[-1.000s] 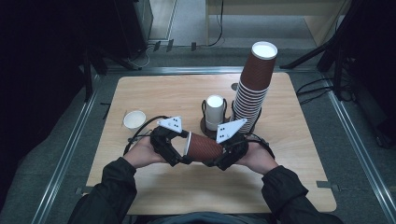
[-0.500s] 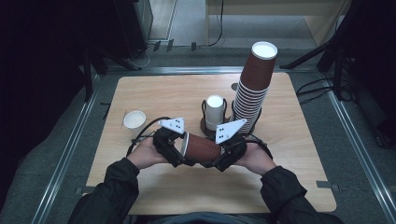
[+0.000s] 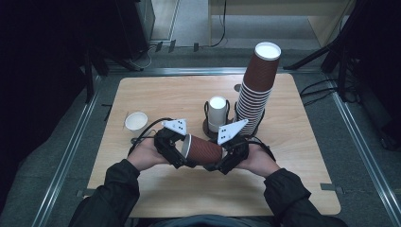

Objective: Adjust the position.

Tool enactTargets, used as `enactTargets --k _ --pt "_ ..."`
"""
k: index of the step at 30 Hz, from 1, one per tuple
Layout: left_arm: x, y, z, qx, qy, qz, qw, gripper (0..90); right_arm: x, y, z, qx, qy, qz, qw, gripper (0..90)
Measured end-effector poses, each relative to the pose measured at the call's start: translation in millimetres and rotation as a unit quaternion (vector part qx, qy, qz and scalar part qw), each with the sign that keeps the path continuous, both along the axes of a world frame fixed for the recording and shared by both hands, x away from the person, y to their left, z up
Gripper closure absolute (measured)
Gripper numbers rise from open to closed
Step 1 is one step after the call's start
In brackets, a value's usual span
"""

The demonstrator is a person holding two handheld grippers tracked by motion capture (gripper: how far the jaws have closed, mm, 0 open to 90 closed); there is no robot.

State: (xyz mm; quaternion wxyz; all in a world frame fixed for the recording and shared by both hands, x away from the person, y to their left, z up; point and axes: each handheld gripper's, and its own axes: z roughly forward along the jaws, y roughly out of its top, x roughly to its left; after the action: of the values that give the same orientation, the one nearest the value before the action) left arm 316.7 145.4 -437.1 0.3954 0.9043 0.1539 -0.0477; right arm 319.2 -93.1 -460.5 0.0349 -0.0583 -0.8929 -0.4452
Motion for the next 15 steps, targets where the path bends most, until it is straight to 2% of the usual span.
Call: enactTargets --k 5,7,10,15 --pt "0.2 12.9 11.0 -0.001 -0.007 0.011 0.9999 8.2 2.3 -3.8 -1.0 -0.009 0.002 -0.011 0.9999 13.6" --pt "0.0 17.2 15.8 0.007 -0.014 0.014 0.9998 8.1 3.7 -4.9 -1.6 -0.013 0.0 -0.015 0.9998 13.6" --pt "-2.2 19.2 22.4 0.037 -0.034 0.021 0.9985 8.1 4.0 -5.9 -2.1 -0.02 0.003 -0.022 0.9996 13.7" --pt "-3.0 16.4 26.2 0.075 -0.046 0.018 0.996 8.1 5.9 -6.4 -3.2 -0.024 -0.007 -0.024 0.9994 13.7"
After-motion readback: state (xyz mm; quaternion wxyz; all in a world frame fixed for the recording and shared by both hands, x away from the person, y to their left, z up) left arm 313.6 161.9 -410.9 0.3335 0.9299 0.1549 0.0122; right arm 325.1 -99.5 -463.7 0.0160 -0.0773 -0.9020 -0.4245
